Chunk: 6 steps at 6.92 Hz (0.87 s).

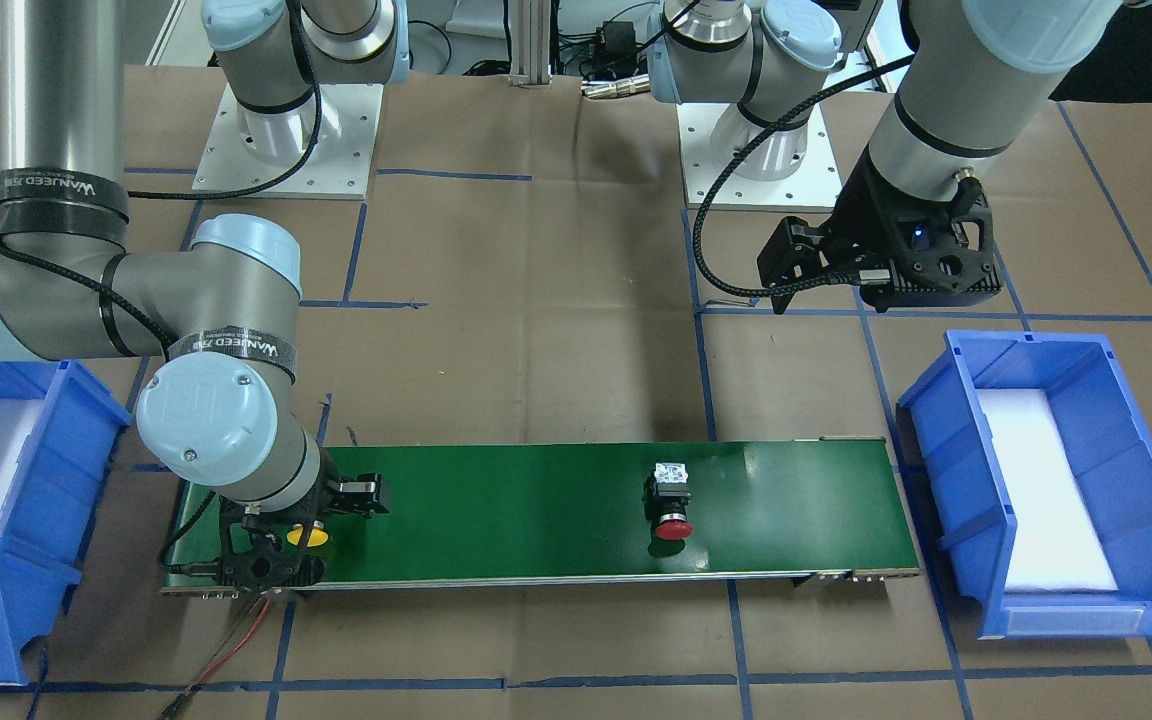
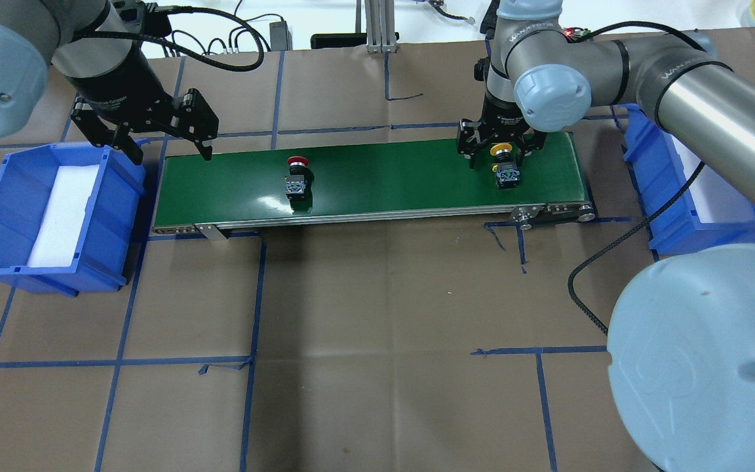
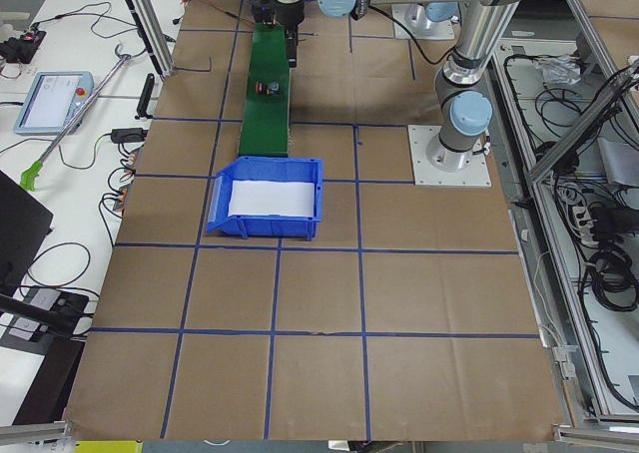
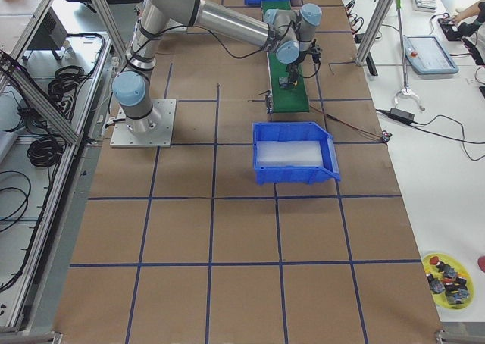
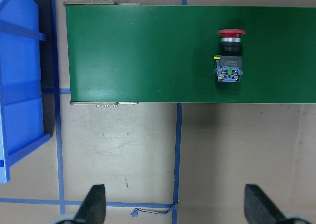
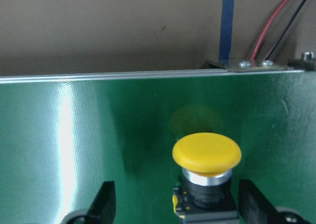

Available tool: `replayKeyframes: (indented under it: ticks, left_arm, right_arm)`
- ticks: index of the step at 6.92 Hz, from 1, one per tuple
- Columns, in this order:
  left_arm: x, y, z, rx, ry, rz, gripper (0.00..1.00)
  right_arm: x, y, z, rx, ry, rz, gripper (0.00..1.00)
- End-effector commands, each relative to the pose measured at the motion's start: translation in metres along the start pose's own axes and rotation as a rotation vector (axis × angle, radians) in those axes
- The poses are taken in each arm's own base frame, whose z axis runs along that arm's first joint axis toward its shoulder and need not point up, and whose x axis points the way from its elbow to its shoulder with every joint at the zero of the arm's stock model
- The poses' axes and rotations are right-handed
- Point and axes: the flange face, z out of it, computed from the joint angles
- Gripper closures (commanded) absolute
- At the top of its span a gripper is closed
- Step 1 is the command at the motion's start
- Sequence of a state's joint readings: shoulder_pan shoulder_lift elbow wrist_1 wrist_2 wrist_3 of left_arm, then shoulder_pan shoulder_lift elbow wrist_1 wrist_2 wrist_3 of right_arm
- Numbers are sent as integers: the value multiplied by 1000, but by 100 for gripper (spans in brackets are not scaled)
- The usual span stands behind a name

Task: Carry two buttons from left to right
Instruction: 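Carry the yellow button into the far blue bin and release it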

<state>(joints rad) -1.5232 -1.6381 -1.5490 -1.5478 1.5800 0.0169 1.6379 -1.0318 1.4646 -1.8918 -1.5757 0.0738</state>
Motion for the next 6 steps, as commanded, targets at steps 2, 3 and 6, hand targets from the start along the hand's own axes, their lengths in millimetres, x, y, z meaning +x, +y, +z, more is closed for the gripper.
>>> replayKeyframes:
  ticks: [2,3,6]
  left_arm:
    - [0,0,0,1,0,0,0]
    - [0,0,-1,3,0,0,0]
    - [0,-1,-3,6,0,0,0]
  right_arm:
    - [26,-2,-4,-1,130,-35,90]
    - [32,0,-8,-17,145,-32,93]
    - [84,7,-82,63,150,24,97]
